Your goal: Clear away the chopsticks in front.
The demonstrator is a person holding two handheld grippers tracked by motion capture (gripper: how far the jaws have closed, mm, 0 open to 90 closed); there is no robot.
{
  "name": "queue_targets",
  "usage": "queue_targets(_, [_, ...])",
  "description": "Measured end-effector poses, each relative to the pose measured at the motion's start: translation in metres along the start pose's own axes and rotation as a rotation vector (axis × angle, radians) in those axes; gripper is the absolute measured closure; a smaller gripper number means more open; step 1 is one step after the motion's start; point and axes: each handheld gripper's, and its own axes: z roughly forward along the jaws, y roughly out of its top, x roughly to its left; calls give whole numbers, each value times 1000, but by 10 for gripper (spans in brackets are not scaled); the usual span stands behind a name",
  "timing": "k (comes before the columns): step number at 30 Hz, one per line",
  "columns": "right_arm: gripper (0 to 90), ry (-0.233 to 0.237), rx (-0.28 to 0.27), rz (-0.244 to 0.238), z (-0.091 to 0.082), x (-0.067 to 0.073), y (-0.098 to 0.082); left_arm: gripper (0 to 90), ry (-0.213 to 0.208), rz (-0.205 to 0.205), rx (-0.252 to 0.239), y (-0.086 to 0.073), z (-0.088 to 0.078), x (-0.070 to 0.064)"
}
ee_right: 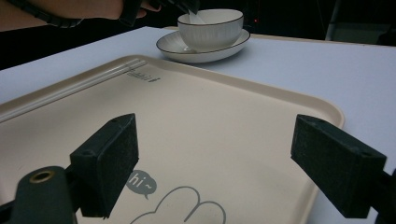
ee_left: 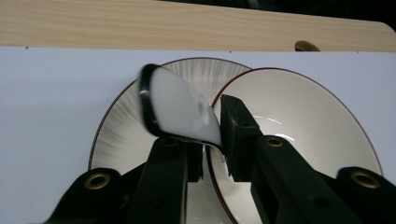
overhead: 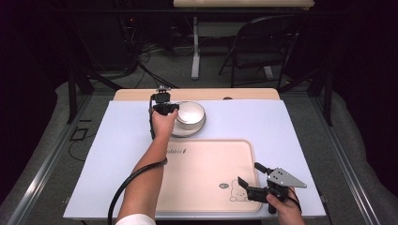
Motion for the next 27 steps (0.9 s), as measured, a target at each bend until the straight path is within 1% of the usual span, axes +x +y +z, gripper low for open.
queue_targets(5, [143,0,1,1,0,0,0,823,15,22,6,3,-4,-3])
queue_targets(6, [143,0,0,2,0,0,0,827,5,18,5,3,-5,-3])
queue_targets(7, [143,0,1,1,0,0,0,850,-7,9,5,4,-5,-4])
queue_targets(8, [143,0,1,1,0,0,0,852,-7,9,5,4,-5,-4])
queue_targets(9, [142,0,0,1,0,0,0,853,2,27,9,5,-6,-7])
queue_targets(16, [143,-1,0,-1,0,0,0,854,-21,46,12,11,-12,-18])
queue_targets(18, [143,-1,-1,0,0,0,0,854,-26,57,14,12,-15,-20])
queue_targets(22, [142,-1,-1,-1,0,0,0,854,-37,60,16,16,-21,-24])
queue_targets(27, [143,-1,-1,-2,0,0,0,854,-37,60,16,16,-21,-24])
